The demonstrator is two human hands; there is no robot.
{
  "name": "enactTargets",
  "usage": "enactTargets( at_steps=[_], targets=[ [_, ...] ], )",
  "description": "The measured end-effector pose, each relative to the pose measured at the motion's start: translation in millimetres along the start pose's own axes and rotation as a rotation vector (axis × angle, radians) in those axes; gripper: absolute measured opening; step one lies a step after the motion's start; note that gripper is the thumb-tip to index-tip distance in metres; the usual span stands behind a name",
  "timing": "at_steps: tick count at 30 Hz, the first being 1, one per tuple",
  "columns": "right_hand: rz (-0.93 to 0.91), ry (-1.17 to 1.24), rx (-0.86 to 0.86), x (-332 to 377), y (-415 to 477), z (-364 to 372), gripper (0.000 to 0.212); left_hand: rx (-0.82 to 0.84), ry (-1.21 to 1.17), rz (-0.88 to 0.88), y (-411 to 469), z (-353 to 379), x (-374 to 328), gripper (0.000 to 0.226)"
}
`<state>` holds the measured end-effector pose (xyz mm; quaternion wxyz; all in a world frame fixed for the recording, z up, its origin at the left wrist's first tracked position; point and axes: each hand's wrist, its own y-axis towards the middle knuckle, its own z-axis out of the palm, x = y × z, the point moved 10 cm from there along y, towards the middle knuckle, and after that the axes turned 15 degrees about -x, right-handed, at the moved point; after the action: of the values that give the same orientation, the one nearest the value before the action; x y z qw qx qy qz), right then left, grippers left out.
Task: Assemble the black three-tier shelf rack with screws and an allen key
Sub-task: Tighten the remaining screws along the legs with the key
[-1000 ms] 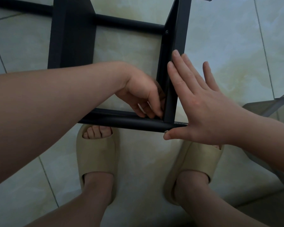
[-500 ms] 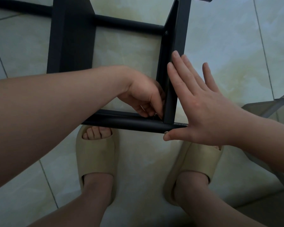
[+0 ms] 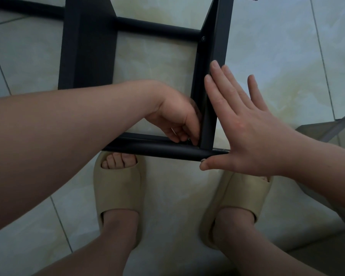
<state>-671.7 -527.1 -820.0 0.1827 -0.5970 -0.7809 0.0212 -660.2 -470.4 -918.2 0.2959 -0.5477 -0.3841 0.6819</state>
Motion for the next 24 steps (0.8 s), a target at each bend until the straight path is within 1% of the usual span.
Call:
enactTargets(
  at_steps=[8,15,17,20,24],
  targets=[
    [0.002,0.003,-0.001,-0.1,-0.1,0.5,0.138,0.036,-0.039,0.021,-2.9,0.7,-1.8,0.016],
    [-0.001,0.001,-0.003,-0.7,0.0,0.5,0.137,0.042,-0.002,-0.080,-4.3,-0.3,10.5,0.013],
    [0.000,0.002,-0.001,-0.6,0.0,0.4,0.137,0.033,-0.018,-0.062,-2.2,2.6,7.8,0.008],
    [-0.001,0.006,-0.002,-0.3,0.4,0.3,0.137,0.017,-0.029,-0.025,0.3,2.5,3.9,0.014],
    [0.001,0.009,-0.002,-0.6,0.2,0.3,0.138,0.008,-0.047,0.008,-0.2,1.5,-0.3,0.016]
  ],
)
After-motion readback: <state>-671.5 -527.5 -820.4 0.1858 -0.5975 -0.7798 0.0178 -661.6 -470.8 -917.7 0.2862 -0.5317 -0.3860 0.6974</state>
